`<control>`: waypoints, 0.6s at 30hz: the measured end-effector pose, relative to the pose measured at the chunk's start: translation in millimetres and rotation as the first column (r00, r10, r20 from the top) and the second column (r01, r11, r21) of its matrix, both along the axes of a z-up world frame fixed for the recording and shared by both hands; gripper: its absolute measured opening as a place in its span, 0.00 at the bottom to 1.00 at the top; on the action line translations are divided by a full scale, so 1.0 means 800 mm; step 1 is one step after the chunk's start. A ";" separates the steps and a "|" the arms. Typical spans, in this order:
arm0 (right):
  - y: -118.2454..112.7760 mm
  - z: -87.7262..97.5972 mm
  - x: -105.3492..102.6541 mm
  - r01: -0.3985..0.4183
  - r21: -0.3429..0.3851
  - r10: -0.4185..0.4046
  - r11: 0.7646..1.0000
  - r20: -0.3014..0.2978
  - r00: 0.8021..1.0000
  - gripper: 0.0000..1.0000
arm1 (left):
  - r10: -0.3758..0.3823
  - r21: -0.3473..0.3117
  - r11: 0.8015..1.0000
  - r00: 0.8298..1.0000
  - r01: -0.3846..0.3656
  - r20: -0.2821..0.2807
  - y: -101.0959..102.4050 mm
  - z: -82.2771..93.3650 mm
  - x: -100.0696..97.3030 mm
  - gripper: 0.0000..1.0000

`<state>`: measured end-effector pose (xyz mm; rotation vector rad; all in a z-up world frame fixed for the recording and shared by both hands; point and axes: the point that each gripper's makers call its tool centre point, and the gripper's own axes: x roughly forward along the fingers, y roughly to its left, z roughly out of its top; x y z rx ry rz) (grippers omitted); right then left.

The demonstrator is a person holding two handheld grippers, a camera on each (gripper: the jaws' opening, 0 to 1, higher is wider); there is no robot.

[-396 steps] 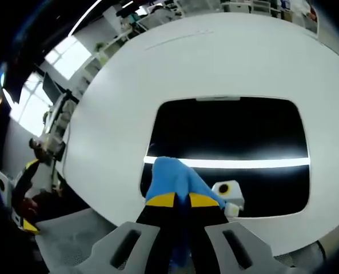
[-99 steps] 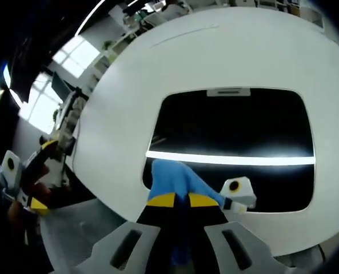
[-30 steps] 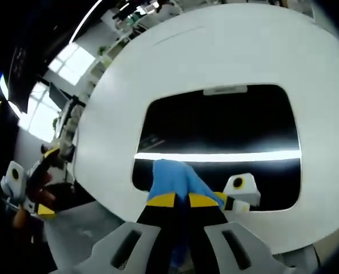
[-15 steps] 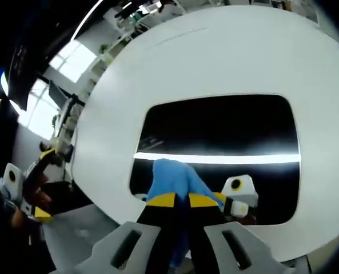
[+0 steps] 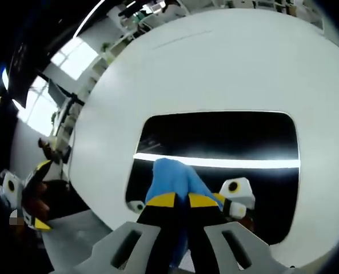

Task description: Wipe the mirror surface with the cleaning cloth until all visible marks leave the cleaned area.

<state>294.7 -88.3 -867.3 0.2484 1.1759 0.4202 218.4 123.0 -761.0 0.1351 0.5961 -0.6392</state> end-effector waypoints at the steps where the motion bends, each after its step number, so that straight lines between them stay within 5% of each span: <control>1: 0.000 0.000 0.002 0.001 0.000 -0.001 1.000 0.000 1.000 0.01 | 0.003 0.000 1.000 1.000 -0.003 0.000 0.001 -0.001 0.000 0.99; 18: -0.004 -0.001 0.044 0.010 -0.015 -0.010 1.000 0.015 1.000 0.01 | 0.037 -0.008 0.999 0.999 -0.037 -0.007 0.007 0.001 0.001 0.99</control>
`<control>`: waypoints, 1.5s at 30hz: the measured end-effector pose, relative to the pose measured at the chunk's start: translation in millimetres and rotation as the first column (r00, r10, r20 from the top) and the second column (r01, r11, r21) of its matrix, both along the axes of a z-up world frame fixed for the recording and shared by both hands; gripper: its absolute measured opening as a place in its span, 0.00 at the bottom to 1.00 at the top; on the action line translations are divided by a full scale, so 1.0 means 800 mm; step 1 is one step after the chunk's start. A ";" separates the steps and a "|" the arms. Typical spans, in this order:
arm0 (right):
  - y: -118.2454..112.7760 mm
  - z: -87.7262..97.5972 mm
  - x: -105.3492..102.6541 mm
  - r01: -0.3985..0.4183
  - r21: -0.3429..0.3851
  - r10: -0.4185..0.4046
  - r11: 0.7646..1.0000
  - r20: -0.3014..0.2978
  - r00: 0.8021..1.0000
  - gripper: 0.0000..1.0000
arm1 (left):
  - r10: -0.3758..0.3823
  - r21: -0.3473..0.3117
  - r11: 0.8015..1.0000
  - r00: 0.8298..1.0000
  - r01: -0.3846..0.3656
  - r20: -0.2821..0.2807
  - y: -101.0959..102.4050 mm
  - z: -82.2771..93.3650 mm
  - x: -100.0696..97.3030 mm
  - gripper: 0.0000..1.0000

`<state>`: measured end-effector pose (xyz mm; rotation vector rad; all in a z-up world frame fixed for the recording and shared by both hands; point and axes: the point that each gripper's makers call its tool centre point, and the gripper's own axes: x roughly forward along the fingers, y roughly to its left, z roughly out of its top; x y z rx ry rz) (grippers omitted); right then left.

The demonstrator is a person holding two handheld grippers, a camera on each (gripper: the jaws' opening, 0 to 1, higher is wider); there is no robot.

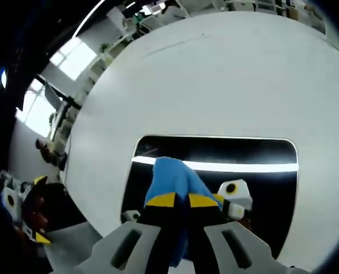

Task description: Wipe the mirror surface with the cleaning cloth until all visible marks leave the cleaned area.

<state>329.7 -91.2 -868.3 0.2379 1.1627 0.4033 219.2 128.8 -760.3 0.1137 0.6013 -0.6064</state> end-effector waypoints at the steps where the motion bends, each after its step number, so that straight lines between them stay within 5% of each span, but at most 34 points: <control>1: 0.000 0.000 0.001 0.001 0.000 -0.001 1.000 0.000 1.000 0.01 | 0.001 0.000 1.000 1.000 -0.001 0.000 0.000 0.000 0.000 0.99; 25: -0.002 -0.003 0.054 0.005 -0.030 -0.004 1.000 0.021 1.000 0.01 | 0.010 0.005 1.000 1.000 -0.010 0.005 0.000 0.001 0.004 0.99; 45: -0.003 0.000 0.074 0.038 0.001 -0.038 0.999 0.009 0.999 0.01 | -0.002 -0.008 1.000 1.000 0.002 0.024 -0.006 0.010 0.007 0.99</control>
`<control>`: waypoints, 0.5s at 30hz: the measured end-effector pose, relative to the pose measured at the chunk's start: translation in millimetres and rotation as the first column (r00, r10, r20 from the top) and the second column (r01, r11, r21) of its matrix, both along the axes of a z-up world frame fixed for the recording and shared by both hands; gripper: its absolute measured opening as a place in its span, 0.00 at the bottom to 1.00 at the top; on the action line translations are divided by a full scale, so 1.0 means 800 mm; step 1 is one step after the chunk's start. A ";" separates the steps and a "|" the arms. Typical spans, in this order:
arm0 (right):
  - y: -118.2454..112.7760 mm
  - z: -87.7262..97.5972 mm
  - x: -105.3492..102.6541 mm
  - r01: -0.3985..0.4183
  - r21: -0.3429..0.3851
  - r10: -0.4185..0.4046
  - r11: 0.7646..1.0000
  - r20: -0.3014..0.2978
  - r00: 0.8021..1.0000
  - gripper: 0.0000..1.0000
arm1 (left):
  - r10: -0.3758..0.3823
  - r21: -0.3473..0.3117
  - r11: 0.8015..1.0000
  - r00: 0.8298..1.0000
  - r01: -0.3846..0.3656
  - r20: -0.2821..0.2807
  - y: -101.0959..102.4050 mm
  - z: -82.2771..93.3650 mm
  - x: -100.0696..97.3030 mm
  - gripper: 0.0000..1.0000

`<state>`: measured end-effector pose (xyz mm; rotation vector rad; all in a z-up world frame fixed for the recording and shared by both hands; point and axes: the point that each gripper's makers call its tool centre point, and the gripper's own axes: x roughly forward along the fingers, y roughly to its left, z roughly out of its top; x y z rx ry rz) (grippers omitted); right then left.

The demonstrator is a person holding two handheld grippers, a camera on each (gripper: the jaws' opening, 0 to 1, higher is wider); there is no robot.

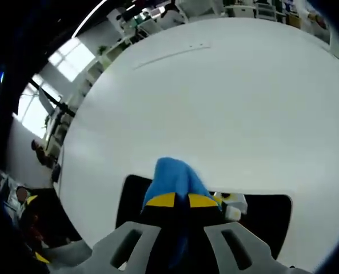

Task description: Wipe the mirror surface with the cleaning cloth until all visible marks leave the cleaned area.

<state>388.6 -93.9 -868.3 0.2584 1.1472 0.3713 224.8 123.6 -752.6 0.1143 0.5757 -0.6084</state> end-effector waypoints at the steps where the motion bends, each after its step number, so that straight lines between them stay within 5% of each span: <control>1: -0.002 -0.001 0.003 -0.007 -0.003 0.007 1.000 0.008 1.000 0.01 | -0.004 -0.003 1.000 1.000 0.004 0.001 -0.002 0.000 0.000 0.99; 15: -0.002 -0.002 0.004 -0.017 0.013 0.017 1.000 0.018 1.000 0.01 | -0.031 -0.010 0.999 0.999 0.031 0.011 -0.011 0.008 0.005 0.99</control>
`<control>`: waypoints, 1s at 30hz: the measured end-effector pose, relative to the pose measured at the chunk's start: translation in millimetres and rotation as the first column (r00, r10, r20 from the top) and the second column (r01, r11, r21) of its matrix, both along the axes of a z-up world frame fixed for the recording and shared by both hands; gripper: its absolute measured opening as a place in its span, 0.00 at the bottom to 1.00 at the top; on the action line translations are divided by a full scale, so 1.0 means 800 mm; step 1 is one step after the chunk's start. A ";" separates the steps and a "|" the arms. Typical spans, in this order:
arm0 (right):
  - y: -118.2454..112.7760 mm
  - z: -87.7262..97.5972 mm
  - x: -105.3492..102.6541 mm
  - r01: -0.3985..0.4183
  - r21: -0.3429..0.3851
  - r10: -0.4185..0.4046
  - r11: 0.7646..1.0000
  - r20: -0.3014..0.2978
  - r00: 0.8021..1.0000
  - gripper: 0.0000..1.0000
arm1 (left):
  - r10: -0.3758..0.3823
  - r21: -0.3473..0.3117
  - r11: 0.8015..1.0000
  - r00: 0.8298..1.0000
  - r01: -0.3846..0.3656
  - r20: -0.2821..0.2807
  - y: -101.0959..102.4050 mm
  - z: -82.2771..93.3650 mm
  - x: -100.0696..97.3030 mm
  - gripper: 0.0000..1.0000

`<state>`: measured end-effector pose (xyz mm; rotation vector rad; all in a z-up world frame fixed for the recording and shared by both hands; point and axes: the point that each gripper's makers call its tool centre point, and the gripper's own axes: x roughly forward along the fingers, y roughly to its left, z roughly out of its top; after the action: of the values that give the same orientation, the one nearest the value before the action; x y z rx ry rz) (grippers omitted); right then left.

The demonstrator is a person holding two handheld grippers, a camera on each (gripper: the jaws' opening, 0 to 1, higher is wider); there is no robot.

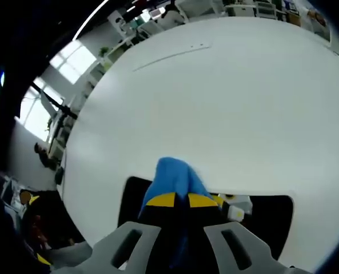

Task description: Wipe the mirror surface with the cleaning cloth until all visible marks leave the cleaned area.

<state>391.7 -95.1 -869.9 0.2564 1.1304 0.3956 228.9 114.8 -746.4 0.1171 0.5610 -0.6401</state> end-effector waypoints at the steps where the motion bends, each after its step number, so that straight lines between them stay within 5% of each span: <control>1: 0.001 0.001 -0.001 -0.005 -0.002 0.005 1.000 0.002 1.000 0.01 | 0.001 0.000 1.000 1.000 -0.001 -0.001 0.000 0.000 0.000 0.99; 30: -0.036 0.000 -0.002 0.020 -0.027 -0.019 0.999 0.017 1.000 0.01 | 0.010 -0.013 1.000 1.000 -0.010 0.001 0.000 0.001 -0.002 0.99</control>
<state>390.4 -124.3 -869.6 0.2399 1.1155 0.3645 227.3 114.5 -745.9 0.1019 0.5558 -0.6336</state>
